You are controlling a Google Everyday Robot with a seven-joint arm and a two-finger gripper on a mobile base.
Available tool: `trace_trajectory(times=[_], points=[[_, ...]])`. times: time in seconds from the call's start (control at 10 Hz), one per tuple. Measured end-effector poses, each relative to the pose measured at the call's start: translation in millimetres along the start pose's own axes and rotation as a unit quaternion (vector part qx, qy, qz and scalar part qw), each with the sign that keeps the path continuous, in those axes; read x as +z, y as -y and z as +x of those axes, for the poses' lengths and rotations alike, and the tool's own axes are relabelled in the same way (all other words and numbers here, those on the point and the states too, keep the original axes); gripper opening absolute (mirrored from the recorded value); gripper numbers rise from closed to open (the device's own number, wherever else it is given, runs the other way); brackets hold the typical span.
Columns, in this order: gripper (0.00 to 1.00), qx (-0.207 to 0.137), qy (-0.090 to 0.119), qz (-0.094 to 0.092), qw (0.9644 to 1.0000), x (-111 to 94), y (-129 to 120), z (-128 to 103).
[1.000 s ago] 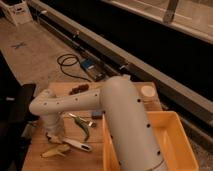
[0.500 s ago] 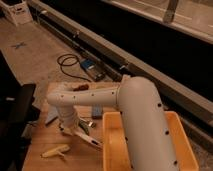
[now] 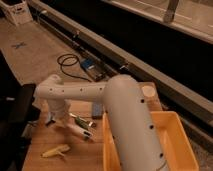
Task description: Wipe table surface with brush
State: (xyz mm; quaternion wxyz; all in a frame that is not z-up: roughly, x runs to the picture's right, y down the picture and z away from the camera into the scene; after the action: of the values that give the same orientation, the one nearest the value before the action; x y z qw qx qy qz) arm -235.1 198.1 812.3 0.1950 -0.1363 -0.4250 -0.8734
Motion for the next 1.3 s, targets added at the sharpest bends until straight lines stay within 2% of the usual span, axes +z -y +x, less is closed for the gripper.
trace_trajectory(times=[0.2,0.3,0.6,0.8,0.9,1.1,1.3], points=[[0.00,-0.024,0.002,0.004,0.9997,8,14,6],[0.00,-0.033,0.000,0.007,0.9994,13,29,5],[0.00,-0.024,-0.013,0.017,0.9995,20,40,-26],[0.00,0.001,-0.022,0.025,0.9995,23,28,-59],[0.00,0.014,-0.025,0.027,0.9992,23,21,-66],[0.00,0.038,-0.030,0.026,0.9985,18,-1,-66],[0.00,0.036,-0.030,0.019,0.9987,10,-13,-48]])
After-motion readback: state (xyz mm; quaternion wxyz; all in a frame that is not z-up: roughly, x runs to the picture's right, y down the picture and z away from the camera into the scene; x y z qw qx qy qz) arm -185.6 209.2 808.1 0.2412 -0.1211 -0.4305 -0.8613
